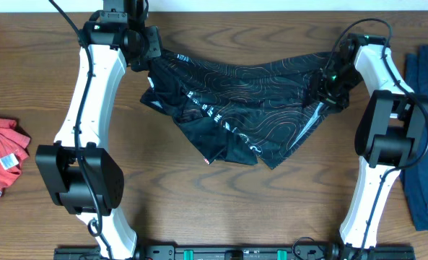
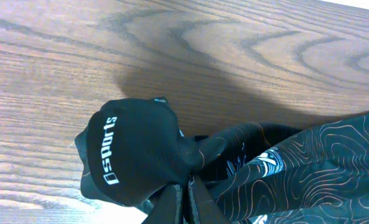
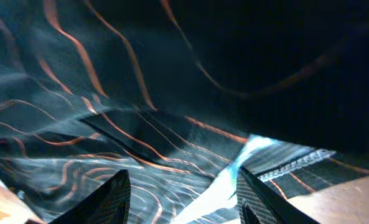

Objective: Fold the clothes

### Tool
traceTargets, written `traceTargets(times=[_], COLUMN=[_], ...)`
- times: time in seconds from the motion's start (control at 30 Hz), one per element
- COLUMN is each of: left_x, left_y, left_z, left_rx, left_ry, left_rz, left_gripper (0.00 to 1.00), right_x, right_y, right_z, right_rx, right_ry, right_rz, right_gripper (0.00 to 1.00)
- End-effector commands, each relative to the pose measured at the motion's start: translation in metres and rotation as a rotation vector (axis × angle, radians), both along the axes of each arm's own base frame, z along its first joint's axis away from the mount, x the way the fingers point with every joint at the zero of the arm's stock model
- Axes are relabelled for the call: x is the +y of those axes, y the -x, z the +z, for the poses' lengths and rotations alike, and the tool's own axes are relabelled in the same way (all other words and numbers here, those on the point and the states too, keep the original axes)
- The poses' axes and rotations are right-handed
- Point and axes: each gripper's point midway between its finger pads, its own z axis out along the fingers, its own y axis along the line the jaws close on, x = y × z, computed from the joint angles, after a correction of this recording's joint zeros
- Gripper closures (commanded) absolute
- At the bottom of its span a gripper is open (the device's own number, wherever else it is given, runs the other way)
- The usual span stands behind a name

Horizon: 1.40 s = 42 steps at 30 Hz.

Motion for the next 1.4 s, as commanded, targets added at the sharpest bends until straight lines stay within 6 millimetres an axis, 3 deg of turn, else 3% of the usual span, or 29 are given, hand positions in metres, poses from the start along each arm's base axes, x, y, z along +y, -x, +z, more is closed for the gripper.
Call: traceTargets(times=[0.0,0.33,0.47,0.53,0.83,1.0,1.17,1.23,1.37], left_x=[0.000,0.000,0.000,0.000,0.000,0.000,0.000,0.000,-0.006], left_y=[-0.001,-0.001,0.000,0.001,0.001,0.002,0.002,0.003,0.003], left_z=[0.001,0.001,0.000,0.000,0.000,-0.001,-0.001,-0.001,0.000], left_rx=[-0.004,-0.004,-0.001,0.003,0.003,0.007,0.011,0.012,0.011], left_ry=[-0.014,-0.013,-0.013,-0.013,-0.013,-0.013,-0.011,-0.010,0.019], left_rz=[-0.013,-0.013,-0.013,-0.013,-0.013,-0.013,-0.015,-0.015,-0.030], left_gripper=[0.94,0.94,0.94,0.94,0.94,0.94,0.94,0.94,0.94], right_x=[0.010,0.010,0.006,0.005,0.001,-0.019,-0.049,-0.059,-0.079], right_y=[-0.005,-0.004,-0.003,-0.002,-0.010,-0.038,-0.060,-0.060,-0.050], right_z=[-0.002,-0.001,0.000,0.000,0.009,0.063,0.158,0.200,0.264], right_rx=[-0.015,-0.007,0.001,0.003,-0.035,-0.175,-0.397,-0.483,-0.621], right_ry=[-0.025,-0.029,-0.034,-0.034,-0.022,0.024,0.129,0.171,0.259], right_rz=[-0.026,-0.040,-0.052,-0.054,-0.058,-0.081,-0.113,-0.129,-0.139], right_gripper=[0.46,0.48,0.73,0.99,0.99,0.98,0.99,0.99,0.99])
